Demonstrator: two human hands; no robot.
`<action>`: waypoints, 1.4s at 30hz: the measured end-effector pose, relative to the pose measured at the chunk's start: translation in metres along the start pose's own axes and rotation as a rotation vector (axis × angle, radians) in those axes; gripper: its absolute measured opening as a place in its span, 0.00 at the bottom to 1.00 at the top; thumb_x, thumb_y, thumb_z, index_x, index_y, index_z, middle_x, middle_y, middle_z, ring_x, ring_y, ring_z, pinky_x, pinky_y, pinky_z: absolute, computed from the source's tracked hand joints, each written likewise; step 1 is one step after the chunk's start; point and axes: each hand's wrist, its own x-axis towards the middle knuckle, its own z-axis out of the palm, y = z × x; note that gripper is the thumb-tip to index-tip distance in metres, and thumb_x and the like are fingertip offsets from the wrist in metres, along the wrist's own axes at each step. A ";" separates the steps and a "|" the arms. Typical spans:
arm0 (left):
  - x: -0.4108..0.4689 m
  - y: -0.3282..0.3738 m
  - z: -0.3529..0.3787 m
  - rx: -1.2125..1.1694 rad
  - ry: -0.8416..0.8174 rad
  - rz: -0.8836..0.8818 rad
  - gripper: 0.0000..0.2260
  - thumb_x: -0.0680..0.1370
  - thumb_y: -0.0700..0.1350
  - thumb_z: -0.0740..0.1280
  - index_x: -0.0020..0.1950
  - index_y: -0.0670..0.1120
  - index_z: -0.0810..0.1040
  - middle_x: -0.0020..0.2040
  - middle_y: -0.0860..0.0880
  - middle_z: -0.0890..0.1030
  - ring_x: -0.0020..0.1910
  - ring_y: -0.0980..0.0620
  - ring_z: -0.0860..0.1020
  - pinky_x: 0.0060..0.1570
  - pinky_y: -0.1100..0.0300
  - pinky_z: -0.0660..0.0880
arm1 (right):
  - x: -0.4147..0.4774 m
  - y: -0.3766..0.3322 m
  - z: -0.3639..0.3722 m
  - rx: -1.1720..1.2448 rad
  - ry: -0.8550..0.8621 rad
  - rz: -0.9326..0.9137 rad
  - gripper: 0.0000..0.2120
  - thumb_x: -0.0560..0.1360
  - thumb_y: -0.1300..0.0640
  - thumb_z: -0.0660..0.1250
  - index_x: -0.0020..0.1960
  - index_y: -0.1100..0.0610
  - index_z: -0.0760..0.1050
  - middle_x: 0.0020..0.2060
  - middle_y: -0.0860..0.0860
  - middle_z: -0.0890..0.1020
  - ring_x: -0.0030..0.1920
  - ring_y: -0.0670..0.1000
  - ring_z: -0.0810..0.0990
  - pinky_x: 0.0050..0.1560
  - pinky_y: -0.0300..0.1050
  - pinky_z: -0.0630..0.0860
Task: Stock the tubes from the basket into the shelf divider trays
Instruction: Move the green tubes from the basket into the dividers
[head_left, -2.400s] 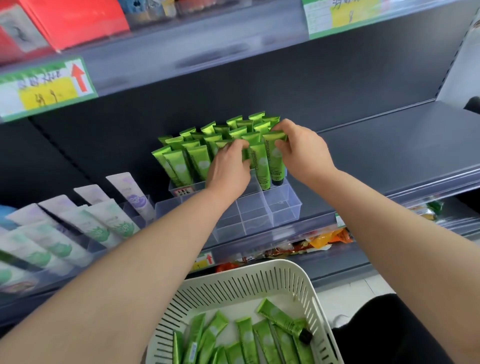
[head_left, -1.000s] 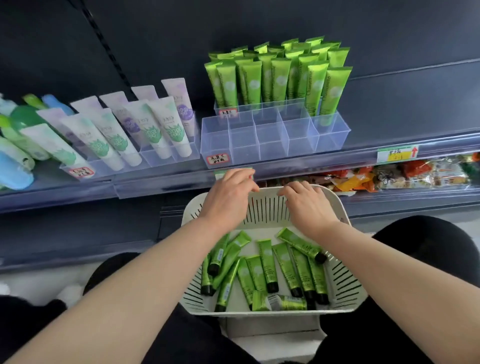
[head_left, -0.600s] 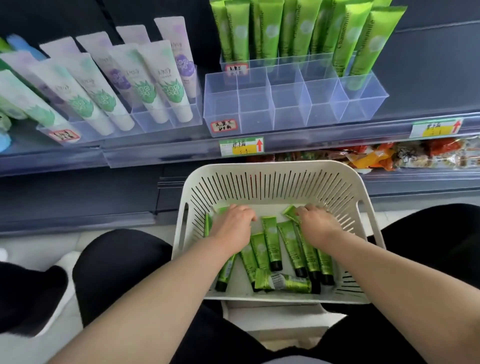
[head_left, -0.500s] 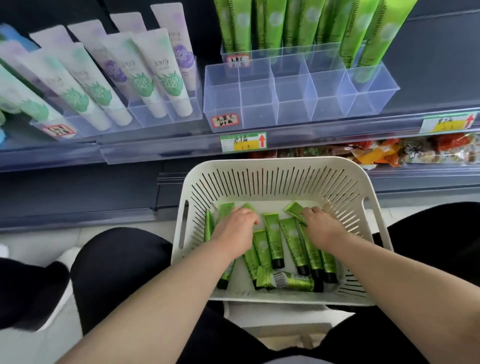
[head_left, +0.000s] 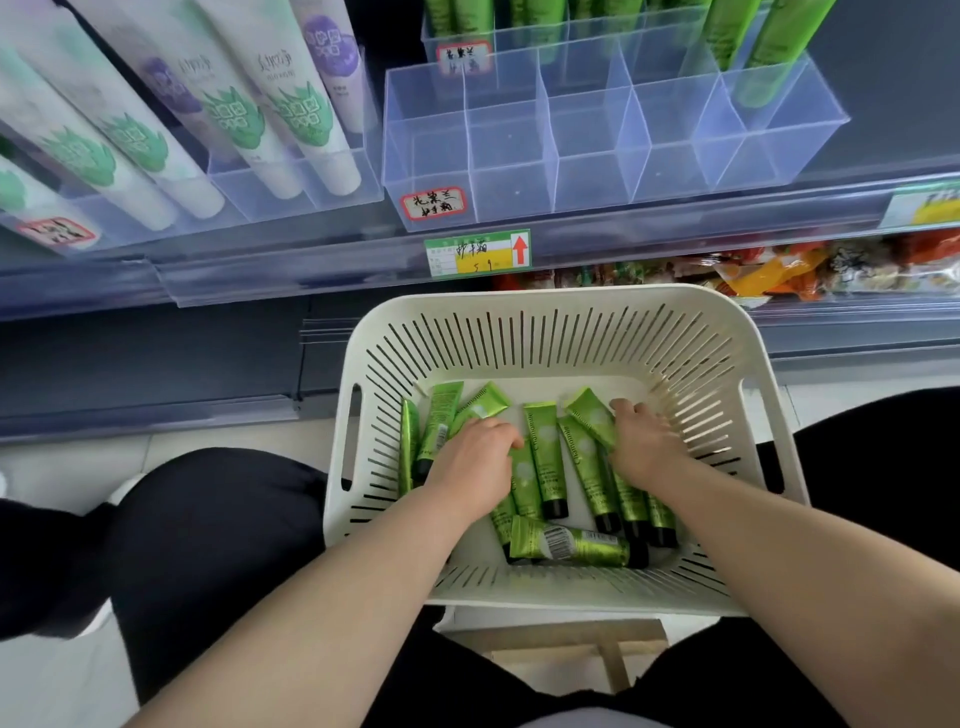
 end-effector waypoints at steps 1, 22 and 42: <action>0.000 0.001 0.000 -0.002 0.002 -0.005 0.13 0.80 0.39 0.63 0.64 0.48 0.76 0.65 0.51 0.75 0.66 0.50 0.70 0.66 0.54 0.69 | -0.002 -0.002 0.001 -0.027 -0.030 0.007 0.30 0.72 0.61 0.67 0.70 0.56 0.59 0.62 0.58 0.71 0.62 0.60 0.72 0.55 0.54 0.75; 0.066 0.047 0.019 -0.033 -0.141 -0.338 0.19 0.78 0.38 0.63 0.69 0.44 0.69 0.62 0.42 0.75 0.54 0.41 0.78 0.48 0.50 0.78 | -0.040 -0.010 -0.059 0.223 0.257 -0.185 0.17 0.79 0.52 0.62 0.65 0.54 0.66 0.41 0.50 0.79 0.38 0.53 0.75 0.34 0.44 0.69; 0.069 0.053 0.041 -0.202 0.039 -0.452 0.19 0.77 0.40 0.66 0.67 0.44 0.68 0.54 0.44 0.80 0.53 0.43 0.78 0.44 0.53 0.76 | -0.038 -0.004 -0.058 0.227 0.272 -0.167 0.17 0.74 0.64 0.66 0.59 0.52 0.68 0.49 0.47 0.77 0.38 0.50 0.75 0.28 0.41 0.63</action>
